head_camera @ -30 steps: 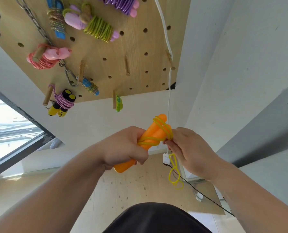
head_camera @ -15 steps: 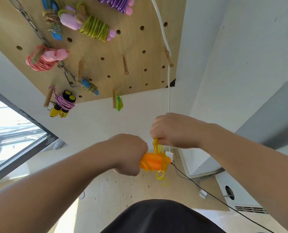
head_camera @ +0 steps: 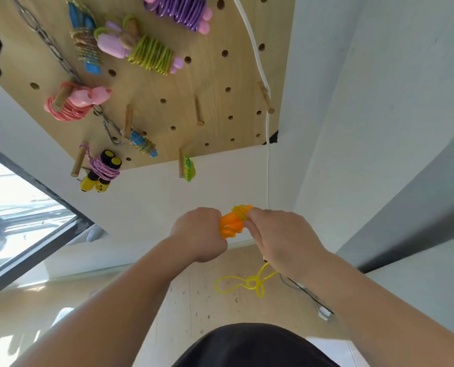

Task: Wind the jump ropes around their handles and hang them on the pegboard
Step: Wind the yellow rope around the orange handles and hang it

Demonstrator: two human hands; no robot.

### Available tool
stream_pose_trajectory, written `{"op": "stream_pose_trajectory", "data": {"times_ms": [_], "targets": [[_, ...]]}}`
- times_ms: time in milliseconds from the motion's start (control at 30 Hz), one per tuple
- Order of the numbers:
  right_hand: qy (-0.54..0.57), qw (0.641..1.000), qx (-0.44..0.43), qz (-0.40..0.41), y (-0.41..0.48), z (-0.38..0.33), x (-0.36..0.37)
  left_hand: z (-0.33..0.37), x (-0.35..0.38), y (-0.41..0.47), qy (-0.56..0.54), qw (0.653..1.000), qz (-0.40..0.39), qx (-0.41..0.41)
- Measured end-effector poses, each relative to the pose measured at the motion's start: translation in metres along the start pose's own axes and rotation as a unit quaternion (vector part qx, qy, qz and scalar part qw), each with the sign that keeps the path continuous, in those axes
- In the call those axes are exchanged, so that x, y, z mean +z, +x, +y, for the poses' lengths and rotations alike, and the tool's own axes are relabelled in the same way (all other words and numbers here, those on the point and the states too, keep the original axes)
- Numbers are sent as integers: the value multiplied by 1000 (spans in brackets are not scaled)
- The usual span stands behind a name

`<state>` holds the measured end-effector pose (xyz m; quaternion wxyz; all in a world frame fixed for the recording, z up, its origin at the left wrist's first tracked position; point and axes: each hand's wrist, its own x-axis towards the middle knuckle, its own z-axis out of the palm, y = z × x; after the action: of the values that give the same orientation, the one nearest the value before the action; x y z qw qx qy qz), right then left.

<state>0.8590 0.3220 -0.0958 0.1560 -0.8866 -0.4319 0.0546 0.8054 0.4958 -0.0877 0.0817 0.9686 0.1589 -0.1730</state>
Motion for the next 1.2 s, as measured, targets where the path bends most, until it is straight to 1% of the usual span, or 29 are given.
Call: {"op": "stream_pose_trajectory", "data": {"times_ms": [100,233,267,367,400,467,533,633,667,733,767,800,867,967,1000,1033,1100,1133,1200], "targets": [[54,993,22,98,-8,0,2,2,-1,-3,-53,998,28,-5],[91,983,50,149,-13,2,2,9,-9,-10,-66,996,64,18],[80,980,38,177,-13,2,2,11,-11,-11,-74,995,72,20],[18,958,-43,284,-14,9,-1,11,-18,-12,-110,992,64,23],[-5,950,-69,305,-14,14,0,11,-19,-13,-124,990,54,27],[-38,941,-105,320,-14,22,-1,12,-21,-13,-173,984,22,27],[-51,935,-127,326,-11,25,-2,12,-21,-14,-276,961,-23,9],[-24,936,-132,326,-10,19,-4,11,-25,-17,-438,897,-68,-8],[8,942,-111,316,-11,17,-5,10,-27,-18,-476,876,-78,-10],[103,954,-8,281,-16,13,-10,8,-30,-20,-521,848,-93,-9],[143,959,47,241,-18,13,-10,8,-32,-21,-524,846,-97,-6],[166,964,76,196,-19,13,-10,7,-32,-21,-518,849,-100,-4],[206,966,87,132,-19,12,-13,4,-29,-20,-504,858,-101,-6],[314,940,98,92,-16,11,-19,-1,-22,-15,-487,869,-88,-24],[319,939,94,91,-16,11,-20,-2,-19,-13,-476,875,-81,-29],[294,947,84,96,-15,10,-21,-4,-17,-10,-467,881,-73,-34],[203,971,72,104,-15,8,-20,-6,-14,-7,-452,889,-58,-46],[176,975,85,104,-15,6,-21,-7,-12,-7,-448,891,-55,-50],[170,970,130,115,-14,4,-23,-6,-7,-8,-455,887,-58,-50]]}}
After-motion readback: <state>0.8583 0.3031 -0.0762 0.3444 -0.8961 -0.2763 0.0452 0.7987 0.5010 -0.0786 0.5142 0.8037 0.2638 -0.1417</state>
